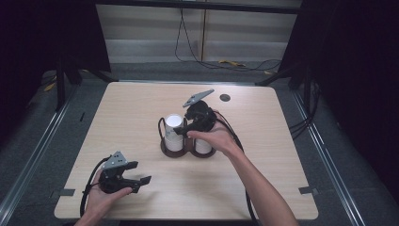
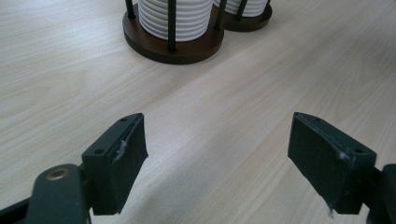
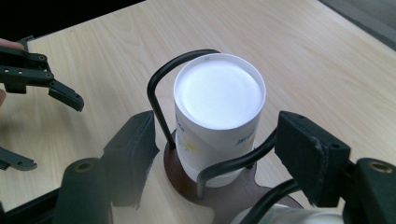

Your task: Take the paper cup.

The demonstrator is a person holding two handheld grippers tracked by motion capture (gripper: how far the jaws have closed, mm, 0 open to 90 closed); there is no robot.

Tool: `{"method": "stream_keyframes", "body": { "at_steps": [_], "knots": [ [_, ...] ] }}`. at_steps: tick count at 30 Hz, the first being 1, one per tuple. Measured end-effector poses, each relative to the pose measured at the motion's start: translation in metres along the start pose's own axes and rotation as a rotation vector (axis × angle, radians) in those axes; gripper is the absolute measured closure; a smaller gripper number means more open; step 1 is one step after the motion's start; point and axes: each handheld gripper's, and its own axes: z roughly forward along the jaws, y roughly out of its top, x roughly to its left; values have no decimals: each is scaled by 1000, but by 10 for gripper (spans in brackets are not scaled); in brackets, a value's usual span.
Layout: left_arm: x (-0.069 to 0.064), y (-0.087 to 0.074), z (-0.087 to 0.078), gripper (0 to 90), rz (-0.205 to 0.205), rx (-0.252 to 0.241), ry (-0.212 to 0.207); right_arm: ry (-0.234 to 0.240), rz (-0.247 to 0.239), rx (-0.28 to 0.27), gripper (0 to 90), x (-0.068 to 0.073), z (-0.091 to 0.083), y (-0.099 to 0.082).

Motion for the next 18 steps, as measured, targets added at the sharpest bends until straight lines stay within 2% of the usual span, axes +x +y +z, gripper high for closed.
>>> {"method": "stream_keyframes", "body": {
  "at_steps": [13,16,18],
  "knots": [
    [1,1,1,197,1,5,-12,9,-30,55,305,-5,15,19],
    [0,0,1,197,1,5,-14,15,-32,81,297,-5,19,24],
    [0,1,1,197,0,6,-15,26,-30,125,268,-6,23,28]
  ]
}}
